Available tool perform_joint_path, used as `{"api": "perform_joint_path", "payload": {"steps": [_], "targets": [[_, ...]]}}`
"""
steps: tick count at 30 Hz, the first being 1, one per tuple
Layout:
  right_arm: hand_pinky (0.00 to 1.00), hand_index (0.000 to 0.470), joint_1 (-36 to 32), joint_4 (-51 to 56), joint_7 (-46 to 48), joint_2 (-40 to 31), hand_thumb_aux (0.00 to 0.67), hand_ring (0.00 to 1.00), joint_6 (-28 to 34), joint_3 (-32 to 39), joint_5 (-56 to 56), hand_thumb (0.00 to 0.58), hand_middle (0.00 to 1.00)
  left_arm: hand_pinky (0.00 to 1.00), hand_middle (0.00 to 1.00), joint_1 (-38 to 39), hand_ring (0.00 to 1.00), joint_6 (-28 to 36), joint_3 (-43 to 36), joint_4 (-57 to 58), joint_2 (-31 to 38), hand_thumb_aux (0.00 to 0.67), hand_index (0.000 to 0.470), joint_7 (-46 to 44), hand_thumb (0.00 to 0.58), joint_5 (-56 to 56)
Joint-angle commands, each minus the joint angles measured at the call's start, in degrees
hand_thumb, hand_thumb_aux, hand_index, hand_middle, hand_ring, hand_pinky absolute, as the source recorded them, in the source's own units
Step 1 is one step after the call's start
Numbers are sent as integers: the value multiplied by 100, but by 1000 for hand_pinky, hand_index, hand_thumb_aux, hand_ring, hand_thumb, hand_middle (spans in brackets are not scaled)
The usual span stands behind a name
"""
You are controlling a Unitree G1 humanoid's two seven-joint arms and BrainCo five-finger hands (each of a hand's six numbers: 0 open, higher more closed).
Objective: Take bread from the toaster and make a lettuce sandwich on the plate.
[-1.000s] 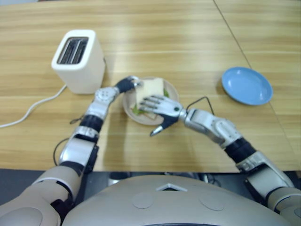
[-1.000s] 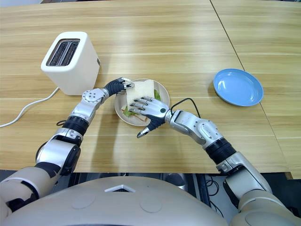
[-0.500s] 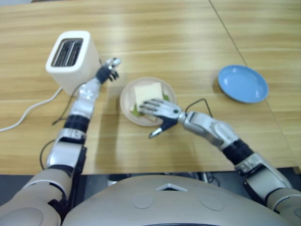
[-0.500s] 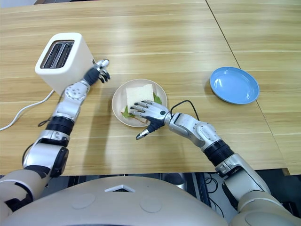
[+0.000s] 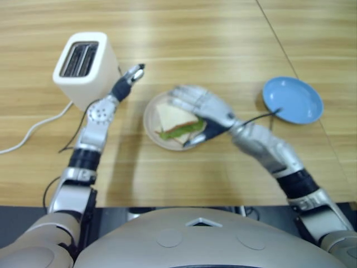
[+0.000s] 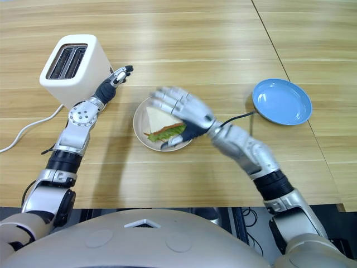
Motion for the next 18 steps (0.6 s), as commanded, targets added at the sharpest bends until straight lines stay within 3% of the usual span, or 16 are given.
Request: {"api": "perform_joint_path", "payload": {"steps": [1,2,4,5,6,7,9,14,18], "targets": [[0,0,550,-359,649,-416,0,0,324,-717,1100,0,0,635,635,532,635,356,360,-1132,621,644,442,-873,579,-664],[0,0,749,-391,950,-609,0,0,424,-746,1176,0,0,635,635,654,635,496,465,-1353,778,644,442,-965,579,-758],[0,0,1335,-365,1931,-1192,0,0,784,-573,1421,0,0,1000,1000,749,1000,904,820,-1591,1023,670,460,-1025,580,-1036],[0,0,1624,-358,2337,-1471,0,0,868,-487,1543,0,0,1000,1000,831,1000,1034,873,-1648,1185,670,460,-1115,580,-1024],[0,280,1871,-363,2636,-1635,407,0,982,-467,1722,491,0,1000,1000,920,1000,1160,868,-1710,1320,670,460,-1198,580,-962],[478,460,2063,-372,2860,-1757,670,478,1033,-461,1906,580,478,1000,1000,1043,1000,1281,796,-1797,1463,670,460,-1305,580,-878],[1000,460,2286,-461,3206,-1880,670,1000,1172,-463,2228,580,1000,1000,1000,1378,1000,1347,562,-2021,1774,670,460,-1528,580,-606],[1000,460,2644,-843,3963,-1899,670,1000,1507,-168,2509,580,1000,1000,1000,2006,1000,985,-429,-2175,2229,670,460,-2217,580,112],[1000,460,2187,-570,4118,-1530,670,1000,1685,249,2105,580,1000,1000,1000,1894,1000,976,-983,-1781,2089,670,460,-2308,580,528]]}}
